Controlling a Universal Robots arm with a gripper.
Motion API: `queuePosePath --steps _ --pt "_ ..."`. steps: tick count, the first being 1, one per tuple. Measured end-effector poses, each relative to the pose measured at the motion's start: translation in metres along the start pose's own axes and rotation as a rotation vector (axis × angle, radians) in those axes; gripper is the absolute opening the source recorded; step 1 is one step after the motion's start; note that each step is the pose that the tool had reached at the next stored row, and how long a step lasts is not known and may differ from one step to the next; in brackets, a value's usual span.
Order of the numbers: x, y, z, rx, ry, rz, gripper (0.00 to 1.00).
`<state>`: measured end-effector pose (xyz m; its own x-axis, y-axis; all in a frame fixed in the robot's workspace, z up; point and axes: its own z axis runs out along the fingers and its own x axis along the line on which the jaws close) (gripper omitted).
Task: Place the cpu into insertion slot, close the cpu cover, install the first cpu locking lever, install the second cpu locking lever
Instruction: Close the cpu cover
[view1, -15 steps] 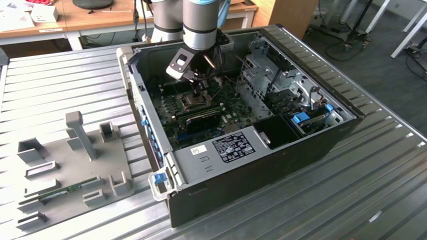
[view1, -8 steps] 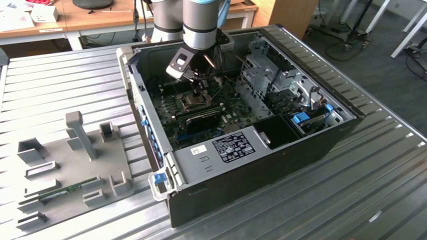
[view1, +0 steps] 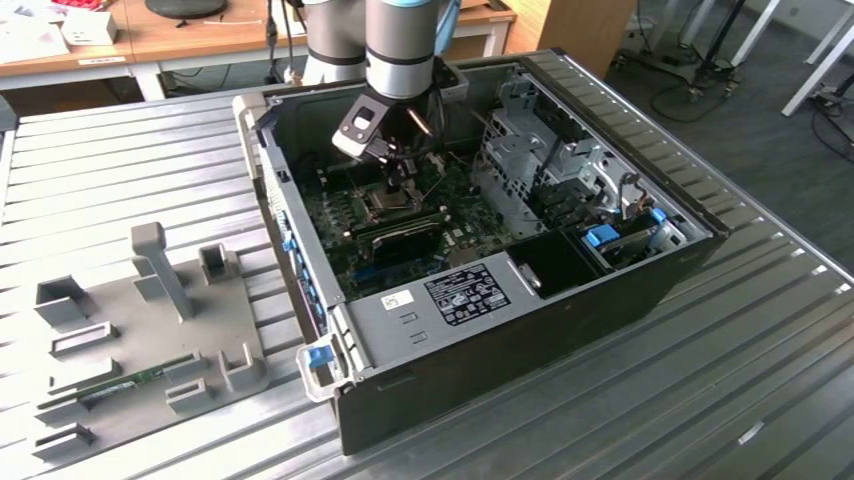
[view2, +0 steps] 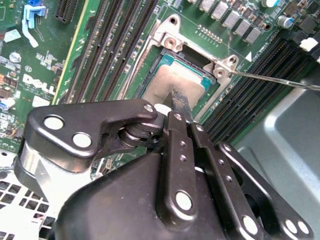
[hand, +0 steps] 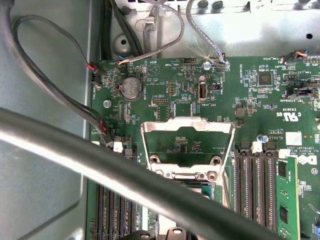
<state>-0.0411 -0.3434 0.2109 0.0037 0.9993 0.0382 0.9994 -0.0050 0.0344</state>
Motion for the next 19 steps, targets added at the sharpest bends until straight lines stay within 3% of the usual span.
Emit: queuePosePath --steps 19 --pt "0.0004 -0.0003 0.0096 0.0000 0.0023 0.000 0.10"
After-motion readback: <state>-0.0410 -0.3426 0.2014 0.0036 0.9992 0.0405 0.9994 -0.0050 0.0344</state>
